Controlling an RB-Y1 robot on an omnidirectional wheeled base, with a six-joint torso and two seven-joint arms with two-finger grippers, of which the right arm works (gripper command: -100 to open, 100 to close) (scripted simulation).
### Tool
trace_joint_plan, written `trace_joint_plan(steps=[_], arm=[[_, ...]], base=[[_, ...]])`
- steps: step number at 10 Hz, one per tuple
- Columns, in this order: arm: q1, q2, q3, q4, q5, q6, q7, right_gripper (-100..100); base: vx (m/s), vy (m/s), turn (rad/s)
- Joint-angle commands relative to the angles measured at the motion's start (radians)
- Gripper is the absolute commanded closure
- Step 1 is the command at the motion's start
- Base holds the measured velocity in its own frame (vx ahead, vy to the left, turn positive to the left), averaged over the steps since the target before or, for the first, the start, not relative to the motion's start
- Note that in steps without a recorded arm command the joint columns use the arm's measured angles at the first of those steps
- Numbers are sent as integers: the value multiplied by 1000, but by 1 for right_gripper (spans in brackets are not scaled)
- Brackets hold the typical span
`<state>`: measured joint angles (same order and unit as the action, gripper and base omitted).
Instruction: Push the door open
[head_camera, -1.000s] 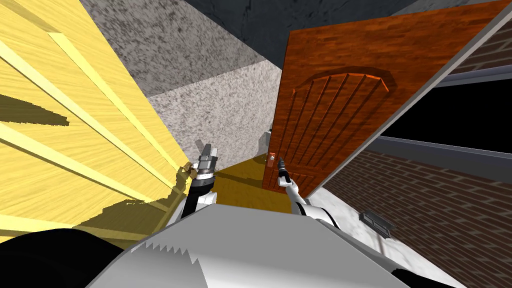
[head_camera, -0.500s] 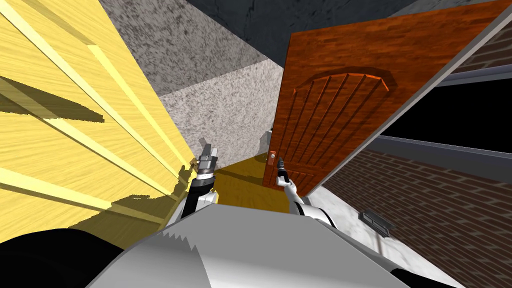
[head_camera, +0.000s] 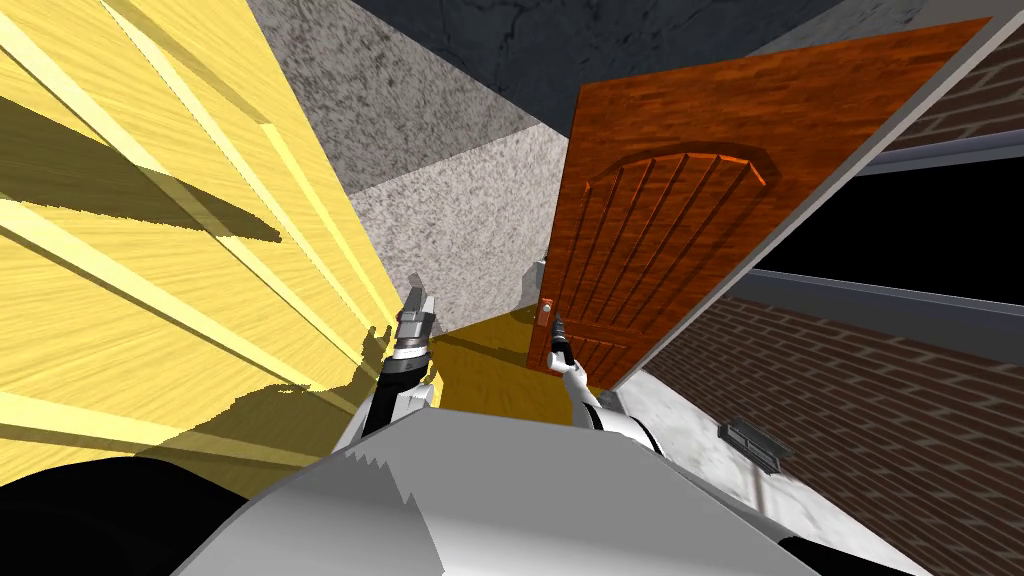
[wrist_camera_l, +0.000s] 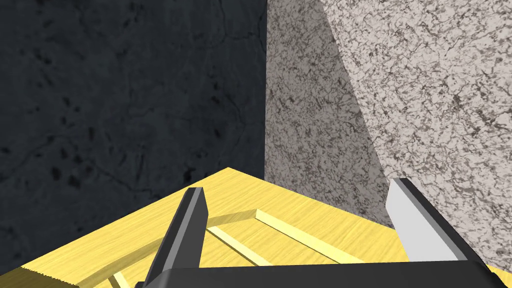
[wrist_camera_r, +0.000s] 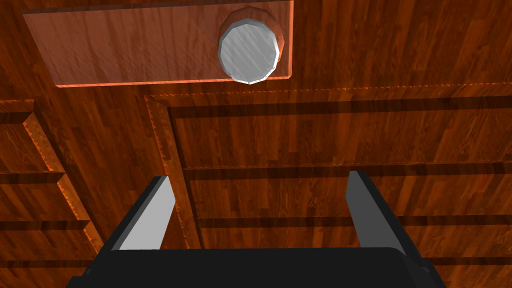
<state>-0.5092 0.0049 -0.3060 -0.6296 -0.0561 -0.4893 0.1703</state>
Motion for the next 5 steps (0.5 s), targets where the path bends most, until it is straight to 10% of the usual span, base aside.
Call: trace_joint_plan(steps=[1,3,5], arm=[[-3,25,-11,2,-16,-2,33,-100],[-2,30,-12,-2,-17,0,34,-100],[-1,-14,-16,0,-19,-4,38,-100]], base=[[-117,48,43],[-72,39,22],[158,-28,24]])
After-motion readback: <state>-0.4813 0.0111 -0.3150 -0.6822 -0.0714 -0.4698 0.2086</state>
